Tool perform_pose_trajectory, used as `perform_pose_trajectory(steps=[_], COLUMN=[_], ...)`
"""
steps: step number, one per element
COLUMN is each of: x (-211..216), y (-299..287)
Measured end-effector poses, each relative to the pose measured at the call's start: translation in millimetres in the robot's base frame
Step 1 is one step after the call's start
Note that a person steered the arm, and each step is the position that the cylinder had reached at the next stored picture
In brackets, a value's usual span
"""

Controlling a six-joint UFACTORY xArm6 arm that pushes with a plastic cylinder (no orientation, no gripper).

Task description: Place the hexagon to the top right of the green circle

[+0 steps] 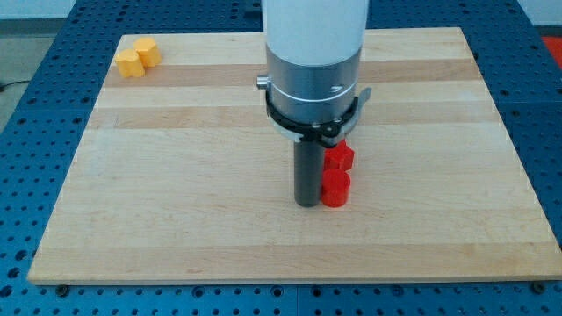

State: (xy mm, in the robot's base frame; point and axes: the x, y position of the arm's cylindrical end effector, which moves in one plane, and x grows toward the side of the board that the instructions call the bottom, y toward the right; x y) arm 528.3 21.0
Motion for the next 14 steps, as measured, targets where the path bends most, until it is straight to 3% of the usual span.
perform_pose_trajectory(steps=[1,2,5,7,9,12,14], x=[0.0,-61.0,-333.4,-335.6,-334.2,-303.7,-275.0], y=[-36.8,-104.8,-111.7,-157.5,-323.9,-312.6,-220.7])
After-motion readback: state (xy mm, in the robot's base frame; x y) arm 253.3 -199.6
